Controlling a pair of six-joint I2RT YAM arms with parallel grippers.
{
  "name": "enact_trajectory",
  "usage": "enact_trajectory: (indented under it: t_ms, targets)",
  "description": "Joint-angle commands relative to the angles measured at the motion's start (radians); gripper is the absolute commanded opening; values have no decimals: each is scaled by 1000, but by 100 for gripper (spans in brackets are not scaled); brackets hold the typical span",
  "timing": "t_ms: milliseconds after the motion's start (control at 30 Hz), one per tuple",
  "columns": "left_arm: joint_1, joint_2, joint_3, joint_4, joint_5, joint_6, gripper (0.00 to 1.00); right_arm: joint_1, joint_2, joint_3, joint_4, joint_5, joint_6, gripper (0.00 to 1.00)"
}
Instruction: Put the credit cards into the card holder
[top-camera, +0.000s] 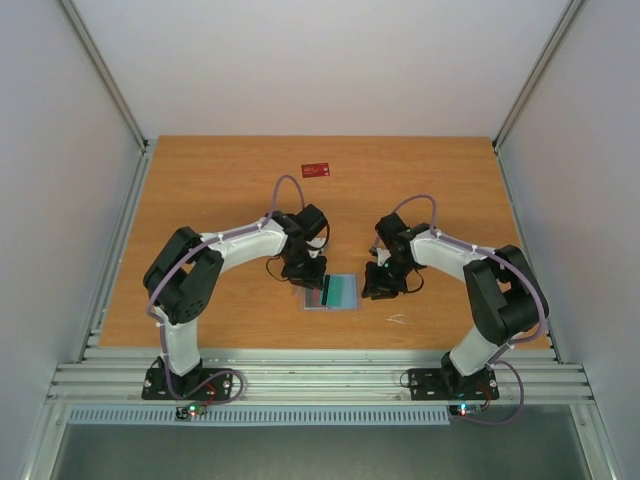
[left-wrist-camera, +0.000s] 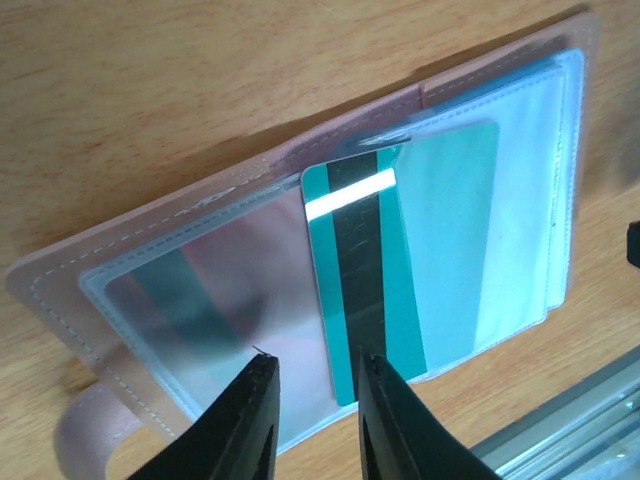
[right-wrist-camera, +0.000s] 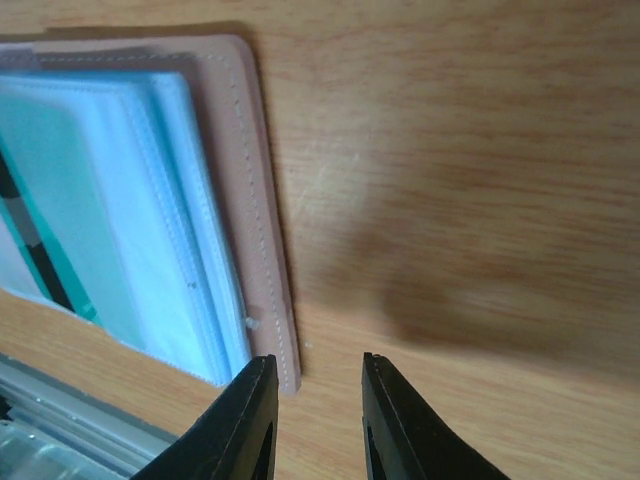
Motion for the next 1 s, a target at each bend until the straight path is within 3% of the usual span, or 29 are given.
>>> enact_trajectory:
  t_ms: [0, 133, 267, 633, 967]
  targets:
    - [-11, 28, 31, -41, -54, 38, 20, 7, 35, 31, -25, 51, -4, 26]
    - [-18, 43, 37, -45, -75, 42, 5, 7, 56, 40, -32, 64, -6, 25]
    - [-26, 57, 53, -57, -96, 50, 0, 9, 78, 55, -41, 73, -4, 25]
    - [-63, 104, 118, -117, -179, 12, 0, 27, 147, 99, -50, 55, 4, 24]
    - [-69, 127, 125, -98, -136, 2, 0, 54, 217, 105, -9, -26, 23, 23]
